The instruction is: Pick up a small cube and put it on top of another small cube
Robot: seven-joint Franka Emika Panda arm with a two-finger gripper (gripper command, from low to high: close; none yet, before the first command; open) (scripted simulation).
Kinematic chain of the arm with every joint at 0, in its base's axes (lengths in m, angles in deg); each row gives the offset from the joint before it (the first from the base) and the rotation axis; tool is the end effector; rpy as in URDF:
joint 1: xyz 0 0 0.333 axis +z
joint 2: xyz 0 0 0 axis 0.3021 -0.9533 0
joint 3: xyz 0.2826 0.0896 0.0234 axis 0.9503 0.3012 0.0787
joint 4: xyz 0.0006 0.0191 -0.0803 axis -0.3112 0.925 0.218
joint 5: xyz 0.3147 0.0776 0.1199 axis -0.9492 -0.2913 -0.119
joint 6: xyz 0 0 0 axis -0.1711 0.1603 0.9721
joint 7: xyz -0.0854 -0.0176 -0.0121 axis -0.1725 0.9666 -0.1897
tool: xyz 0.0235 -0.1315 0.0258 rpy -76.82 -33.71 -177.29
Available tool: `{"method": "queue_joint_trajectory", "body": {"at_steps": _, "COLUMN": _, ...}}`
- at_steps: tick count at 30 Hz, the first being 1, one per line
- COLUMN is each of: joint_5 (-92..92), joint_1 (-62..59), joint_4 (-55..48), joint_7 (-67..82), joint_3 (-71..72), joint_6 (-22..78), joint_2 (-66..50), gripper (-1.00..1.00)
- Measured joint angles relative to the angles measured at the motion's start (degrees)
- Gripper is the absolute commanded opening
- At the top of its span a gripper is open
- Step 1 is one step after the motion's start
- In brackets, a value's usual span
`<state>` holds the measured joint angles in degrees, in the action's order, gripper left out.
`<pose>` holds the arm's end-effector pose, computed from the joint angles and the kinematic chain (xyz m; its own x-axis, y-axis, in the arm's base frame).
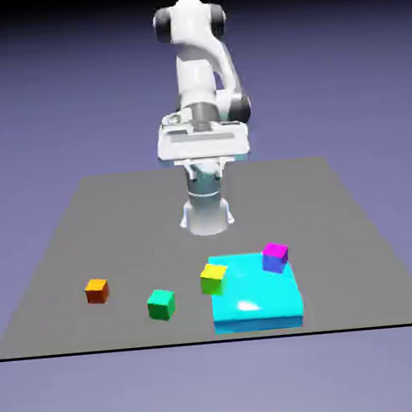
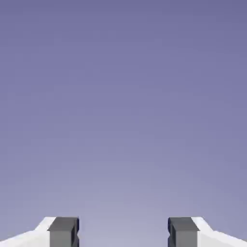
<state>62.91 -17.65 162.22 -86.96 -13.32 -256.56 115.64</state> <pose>0.3895 -0.0083 0.4395 0.4976 -0.7413 0.4505 -0.5465 -0.6712 -0.5009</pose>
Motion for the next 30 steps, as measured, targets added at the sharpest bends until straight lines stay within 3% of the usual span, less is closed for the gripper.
{"method": "queue_joint_trajectory", "body": {"at_steps": 22, "joint_5": -48.67, "joint_1": -13.65, "joint_4": -21.27, "joint_7": -36.78, "joint_3": -12.55, "joint_6": 36.05, "joint_2": -45.68, "gripper": 0.00}}
{"method": "queue_joint_trajectory", "body": {"at_steps": 28, "joint_5": -57.96, "joint_1": -14.13, "joint_4": -23.99, "joint_7": -31.42, "joint_3": -8.63, "joint_6": 32.21, "joint_2": -54.82, "gripper": 0.00}}
{"method": "queue_joint_trajectory", "body": {"at_steps": 29, "joint_5": -59.35, "joint_1": -14.16, "joint_4": -24.38, "joint_7": -30.42, "joint_3": -7.94, "joint_6": 31.46, "joint_2": -56.20, "gripper": -1.00}}
{"method": "queue_joint_trajectory", "body": {"at_steps": 30, "joint_5": -59.36, "joint_1": -14.17, "joint_4": -24.38, "joint_7": -30.41, "joint_3": -7.94, "joint_6": 31.46, "joint_2": -56.21, "gripper": -1.00}}
